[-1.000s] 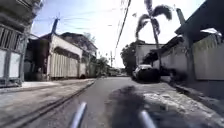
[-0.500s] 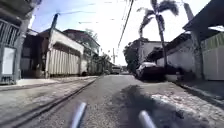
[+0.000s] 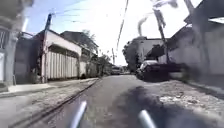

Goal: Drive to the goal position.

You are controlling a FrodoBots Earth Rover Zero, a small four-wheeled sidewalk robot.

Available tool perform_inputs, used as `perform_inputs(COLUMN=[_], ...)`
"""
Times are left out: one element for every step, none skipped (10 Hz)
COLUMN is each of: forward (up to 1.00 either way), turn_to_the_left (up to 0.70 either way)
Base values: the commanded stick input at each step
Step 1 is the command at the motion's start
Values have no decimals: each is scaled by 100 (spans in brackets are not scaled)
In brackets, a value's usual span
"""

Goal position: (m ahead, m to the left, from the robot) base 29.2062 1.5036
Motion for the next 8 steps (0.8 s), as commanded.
perform_inputs(forward=[85, 85, 85, 85, 85, 85, 85, 85], turn_to_the_left=[-34, -34, -34, -18, 0, 0, 0, 0])
